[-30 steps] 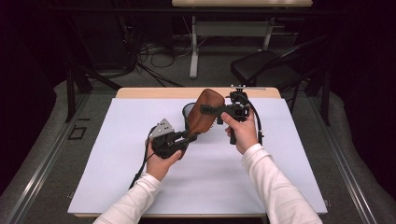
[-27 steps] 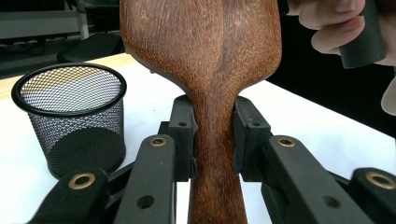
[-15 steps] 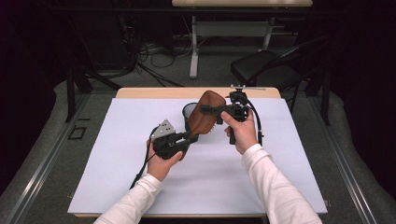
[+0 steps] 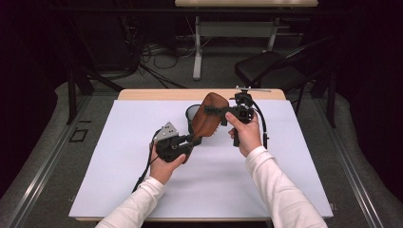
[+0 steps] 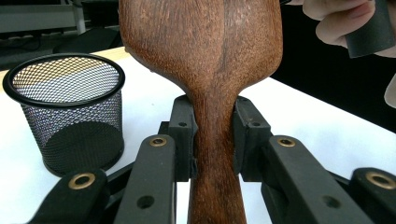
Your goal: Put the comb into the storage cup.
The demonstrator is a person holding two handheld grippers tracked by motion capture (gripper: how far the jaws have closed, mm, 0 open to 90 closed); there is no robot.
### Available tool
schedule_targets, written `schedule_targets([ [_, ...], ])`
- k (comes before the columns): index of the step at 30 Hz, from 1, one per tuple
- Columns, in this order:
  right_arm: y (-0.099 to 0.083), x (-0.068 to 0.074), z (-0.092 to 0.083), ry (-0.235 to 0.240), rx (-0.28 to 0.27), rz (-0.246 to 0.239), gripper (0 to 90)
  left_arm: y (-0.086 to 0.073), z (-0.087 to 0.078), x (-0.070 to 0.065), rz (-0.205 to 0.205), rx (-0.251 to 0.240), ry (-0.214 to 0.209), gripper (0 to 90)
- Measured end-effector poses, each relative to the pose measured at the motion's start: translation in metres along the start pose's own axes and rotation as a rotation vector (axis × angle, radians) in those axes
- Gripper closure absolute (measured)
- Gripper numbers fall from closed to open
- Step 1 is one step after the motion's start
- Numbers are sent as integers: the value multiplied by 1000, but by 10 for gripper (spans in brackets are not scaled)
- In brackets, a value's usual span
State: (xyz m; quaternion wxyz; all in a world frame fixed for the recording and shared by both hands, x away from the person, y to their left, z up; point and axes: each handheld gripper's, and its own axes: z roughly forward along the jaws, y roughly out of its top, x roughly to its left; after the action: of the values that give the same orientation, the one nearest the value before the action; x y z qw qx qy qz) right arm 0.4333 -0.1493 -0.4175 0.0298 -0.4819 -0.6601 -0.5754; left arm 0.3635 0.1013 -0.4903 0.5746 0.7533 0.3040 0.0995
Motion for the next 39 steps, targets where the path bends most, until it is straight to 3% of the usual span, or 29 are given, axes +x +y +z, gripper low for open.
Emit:
schedule_targets([
  [9, -1, -2, 0, 4, -5, 21, 291, -1, 1, 1, 0, 6, -9, 727],
  [22, -2, -9, -3, 24, -27, 59, 421, -2, 1, 2, -1, 11, 2, 727],
  [27, -3, -11, -3, 32, -23, 76, 431, -3, 3, 3, 2, 16, -6, 726],
  [39, -4, -11, -2, 38, -13, 65, 455, -5, 4, 5, 11, 37, 8, 725],
])
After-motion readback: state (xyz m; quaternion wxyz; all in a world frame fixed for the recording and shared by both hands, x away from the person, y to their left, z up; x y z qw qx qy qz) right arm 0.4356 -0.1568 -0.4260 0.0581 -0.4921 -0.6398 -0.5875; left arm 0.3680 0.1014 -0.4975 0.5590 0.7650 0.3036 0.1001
